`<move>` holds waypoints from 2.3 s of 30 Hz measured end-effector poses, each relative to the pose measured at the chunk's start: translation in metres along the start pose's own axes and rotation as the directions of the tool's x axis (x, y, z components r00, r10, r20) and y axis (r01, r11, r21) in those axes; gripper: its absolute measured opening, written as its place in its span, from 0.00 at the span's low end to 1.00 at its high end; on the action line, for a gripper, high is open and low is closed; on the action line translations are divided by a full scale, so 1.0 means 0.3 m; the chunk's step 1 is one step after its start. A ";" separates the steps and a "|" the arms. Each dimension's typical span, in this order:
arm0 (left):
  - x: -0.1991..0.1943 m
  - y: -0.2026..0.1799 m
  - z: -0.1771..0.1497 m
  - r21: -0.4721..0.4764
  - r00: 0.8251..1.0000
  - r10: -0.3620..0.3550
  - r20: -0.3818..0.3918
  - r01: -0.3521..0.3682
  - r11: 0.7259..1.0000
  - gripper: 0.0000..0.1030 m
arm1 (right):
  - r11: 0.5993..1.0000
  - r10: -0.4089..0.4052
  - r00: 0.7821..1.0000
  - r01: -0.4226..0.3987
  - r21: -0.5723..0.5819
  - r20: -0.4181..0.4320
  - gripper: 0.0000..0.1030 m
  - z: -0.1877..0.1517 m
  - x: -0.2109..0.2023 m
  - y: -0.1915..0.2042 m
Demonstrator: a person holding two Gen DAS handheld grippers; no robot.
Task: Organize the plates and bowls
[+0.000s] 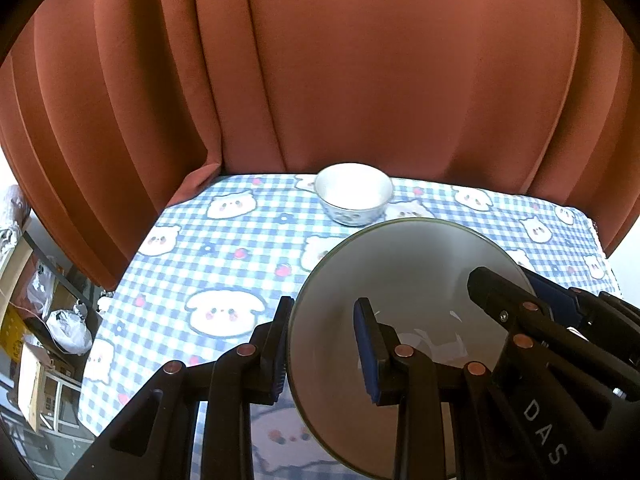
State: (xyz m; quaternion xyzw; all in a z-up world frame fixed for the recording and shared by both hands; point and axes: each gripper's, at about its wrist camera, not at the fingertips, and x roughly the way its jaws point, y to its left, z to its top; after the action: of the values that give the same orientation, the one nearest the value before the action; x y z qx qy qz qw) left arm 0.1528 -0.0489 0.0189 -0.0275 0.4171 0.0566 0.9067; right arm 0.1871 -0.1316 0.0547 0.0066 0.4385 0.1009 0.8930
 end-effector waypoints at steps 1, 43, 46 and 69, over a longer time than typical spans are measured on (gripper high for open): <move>-0.005 -0.019 -0.007 0.002 1.000 0.000 -0.001 0.000 1.000 0.28 | 1.000 0.001 1.000 -0.001 0.000 0.001 0.28 -0.007 -0.005 -0.017; 0.129 -0.299 -0.286 0.034 0.978 -0.002 -0.207 0.009 0.999 0.28 | 0.999 -0.001 0.982 0.009 0.044 -0.190 0.28 -0.313 0.100 -0.349; 0.140 -0.299 -0.291 0.034 0.977 -0.002 -0.211 0.009 0.999 0.28 | 0.999 -0.009 0.980 0.016 0.034 -0.197 0.28 -0.316 0.115 -0.345; 0.184 -0.304 -0.333 0.082 0.989 -0.018 -0.146 0.031 0.996 0.33 | 0.996 -0.038 0.988 0.049 0.071 -0.147 0.28 -0.378 0.166 -0.361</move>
State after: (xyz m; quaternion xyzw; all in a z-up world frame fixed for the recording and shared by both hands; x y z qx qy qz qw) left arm 0.1247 -0.1447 -0.0876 0.0016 0.4835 0.0257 0.8750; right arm 0.1467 -0.2371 -0.0650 0.0228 0.5061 0.0650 0.8597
